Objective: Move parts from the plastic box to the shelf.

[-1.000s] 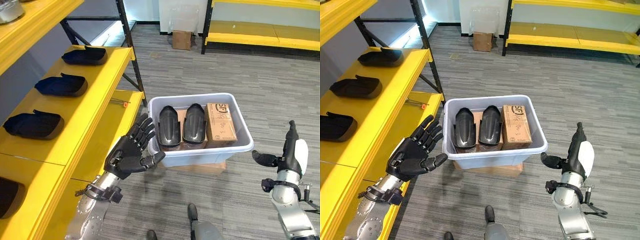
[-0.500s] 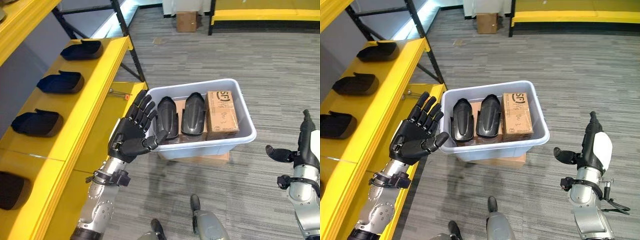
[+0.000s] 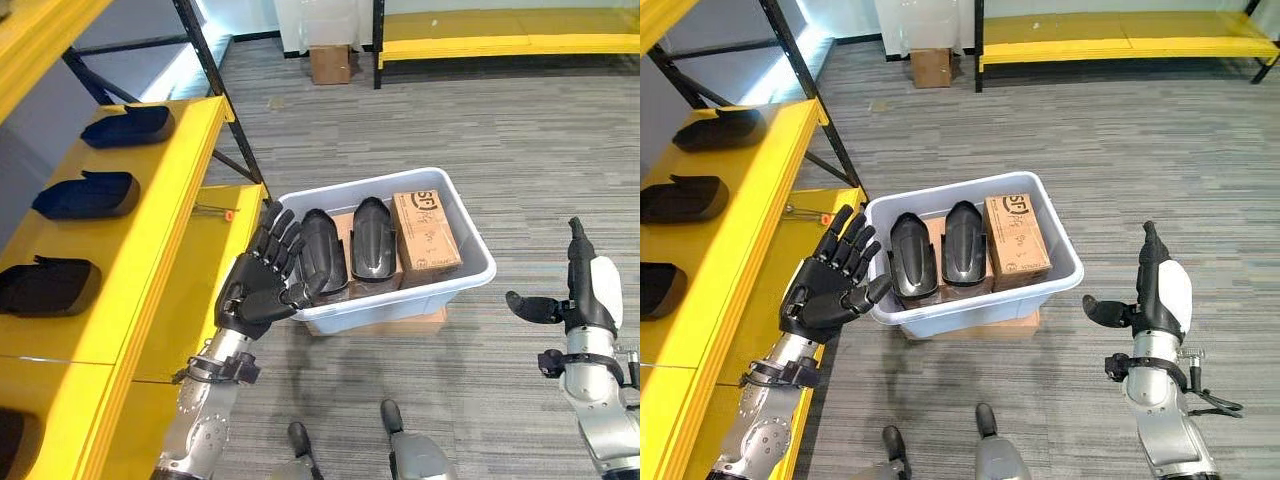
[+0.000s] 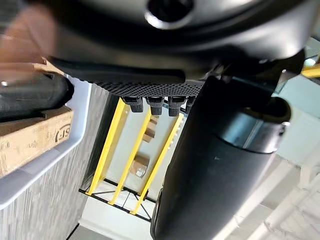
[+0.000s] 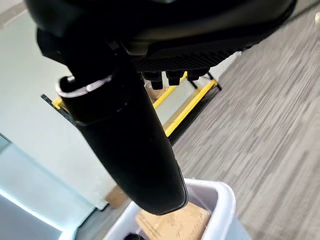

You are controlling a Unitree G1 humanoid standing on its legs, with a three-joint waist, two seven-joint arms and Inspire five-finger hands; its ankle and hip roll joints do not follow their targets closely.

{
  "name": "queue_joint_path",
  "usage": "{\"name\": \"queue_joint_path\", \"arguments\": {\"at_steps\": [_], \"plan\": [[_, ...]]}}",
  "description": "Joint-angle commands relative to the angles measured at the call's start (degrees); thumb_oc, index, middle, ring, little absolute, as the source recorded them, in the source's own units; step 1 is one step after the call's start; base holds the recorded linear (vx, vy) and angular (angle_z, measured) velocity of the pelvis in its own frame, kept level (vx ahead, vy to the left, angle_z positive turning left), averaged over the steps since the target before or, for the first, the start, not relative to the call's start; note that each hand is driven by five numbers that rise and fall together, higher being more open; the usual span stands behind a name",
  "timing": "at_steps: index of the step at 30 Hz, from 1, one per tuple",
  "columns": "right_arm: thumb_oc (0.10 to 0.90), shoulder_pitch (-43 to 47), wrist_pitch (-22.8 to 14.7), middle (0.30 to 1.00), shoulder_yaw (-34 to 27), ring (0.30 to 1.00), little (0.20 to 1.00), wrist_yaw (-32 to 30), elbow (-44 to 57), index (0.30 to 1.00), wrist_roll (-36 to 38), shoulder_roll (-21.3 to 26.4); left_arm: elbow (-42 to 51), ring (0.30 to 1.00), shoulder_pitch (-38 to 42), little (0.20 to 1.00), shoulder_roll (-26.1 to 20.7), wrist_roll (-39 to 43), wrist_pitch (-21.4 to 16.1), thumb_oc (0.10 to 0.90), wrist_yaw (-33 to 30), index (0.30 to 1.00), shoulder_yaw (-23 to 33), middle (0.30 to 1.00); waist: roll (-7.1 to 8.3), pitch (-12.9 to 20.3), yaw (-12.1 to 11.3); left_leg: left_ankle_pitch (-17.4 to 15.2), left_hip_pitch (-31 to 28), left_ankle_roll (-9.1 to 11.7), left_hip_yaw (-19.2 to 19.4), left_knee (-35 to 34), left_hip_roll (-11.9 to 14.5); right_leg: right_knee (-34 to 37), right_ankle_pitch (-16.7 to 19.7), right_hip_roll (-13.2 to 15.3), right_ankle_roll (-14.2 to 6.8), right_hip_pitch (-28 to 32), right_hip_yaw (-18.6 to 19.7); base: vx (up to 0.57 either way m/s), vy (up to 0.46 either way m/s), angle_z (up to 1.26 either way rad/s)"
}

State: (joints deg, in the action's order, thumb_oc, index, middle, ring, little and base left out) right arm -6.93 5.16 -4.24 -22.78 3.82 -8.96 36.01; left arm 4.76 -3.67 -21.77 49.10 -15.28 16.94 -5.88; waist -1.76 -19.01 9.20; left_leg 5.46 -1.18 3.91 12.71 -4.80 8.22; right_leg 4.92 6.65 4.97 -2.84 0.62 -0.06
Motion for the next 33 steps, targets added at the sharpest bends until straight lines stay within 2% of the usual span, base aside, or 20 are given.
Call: {"name": "queue_joint_path", "arguments": {"at_steps": [1,8,11,15,20,22,25,33], "plan": [[0.9,5.3,-4.0,1.0,-2.3,1.0,1.0,-2.6,5.7,1.0,-2.0,2.0,7.1,1.0,0.9,1.0,-2.4,0.2,-4.5,0.9,1.9,1.0,4.1,1.0,1.66,5.7,-1.3,-1.2,-0.3,1.3,-0.8,0.3,1.1,-6.2,-7.1,1.6,-1.3,2.2,-3.4,0.06,-0.006,0.13],[0.9,5.6,-3.0,1.0,-1.6,1.0,1.0,-2.7,6.6,1.0,-2.1,0.4,8.4,1.0,0.2,1.0,-3.0,-0.2,-3.5,0.9,2.2,1.0,4.2,1.0,1.97,6.0,-2.5,-1.9,-0.3,0.7,-1.4,0.1,0.3,-5.3,-6.8,1.5,-1.3,2.2,-4.2,0.05,-0.028,0.16],[0.9,6.3,-4.1,1.0,-1.0,1.0,1.0,-2.3,6.5,1.0,-3.9,0.6,8.7,1.0,0.2,1.0,-3.5,-0.6,-3.2,0.9,2.4,1.0,4.0,1.0,1.9,5.7,-3.0,-1.7,0.3,0.8,-1.9,0.2,0.5,-5.5,-7.1,1.5,-1.2,2.0,-4.7,0.01,-0.036,0.09],[0.9,8.1,-4.9,1.0,-0.5,1.0,1.0,-2.2,6.4,1.0,-6.1,2.0,8.8,1.0,0.3,1.0,-4.0,-0.3,-2.6,0.9,2.9,1.0,3.8,1.0,1.62,5.6,-3.6,-1.4,0.8,1.0,-2.3,0.3,0.7,-5.9,-7.4,1.6,-1.0,1.9,-5.3,0.01,-0.012,0.08],[0.9,12.4,-6.8,1.0,-0.7,1.0,1.0,-1.4,7.7,1.0,-8.9,6.1,8.9,1.0,0.6,1.0,-4.9,0.8,-1.5,0.9,3.4,1.0,3.4,1.0,1.31,5.1,-4.9,-1.1,1.4,1.1,-3.3,0.7,0.8,-6.9,-8.2,1.6,-0.6,1.8,-6.1,0.02,-0.035,0.02],[0.9,19.1,-5.9,1.0,0.0,1.0,1.0,1.3,9.9,1.0,-9.2,10.1,8.8,1.0,1.2,1.0,-5.7,1.8,-0.3,0.9,4.2,1.0,2.6,1.0,1.05,4.6,-6.3,-1.2,2.6,1.3,-4.6,1.6,0.9,-8.5,-9.2,1.6,-0.2,1.1,-7.0,0.02,-0.053,0.13],[0.9,22.9,-4.5,1.0,1.3,1.0,1.0,4.6,11.3,1.0,-9.1,11.4,8.7,1.0,1.4,1.0,-5.9,2.4,0.2,0.9,4.7,1.0,2.4,1.0,0.82,4.1,-6.9,-1.2,3.2,1.4,-5.0,1.9,0.8,-9.2,-9.5,1.7,0.0,0.5,-7.4,0.0,-0.009,0.1],[0.9,30.9,0.7,1.0,6.9,1.0,1.0,9.1,11.5,1.0,-8.7,10.9,8.9,1.0,3.0,1.0,-6.0,2.4,1.2,0.9,5.4,1.0,-0.3,1.0,-0.11,1.9,-7.8,-1.1,4.4,1.3,-5.9,2.5,0.3,-11.1,-10.1,2.0,0.4,-1.8,-7.9,-0.01,0.01,0.09]]}}
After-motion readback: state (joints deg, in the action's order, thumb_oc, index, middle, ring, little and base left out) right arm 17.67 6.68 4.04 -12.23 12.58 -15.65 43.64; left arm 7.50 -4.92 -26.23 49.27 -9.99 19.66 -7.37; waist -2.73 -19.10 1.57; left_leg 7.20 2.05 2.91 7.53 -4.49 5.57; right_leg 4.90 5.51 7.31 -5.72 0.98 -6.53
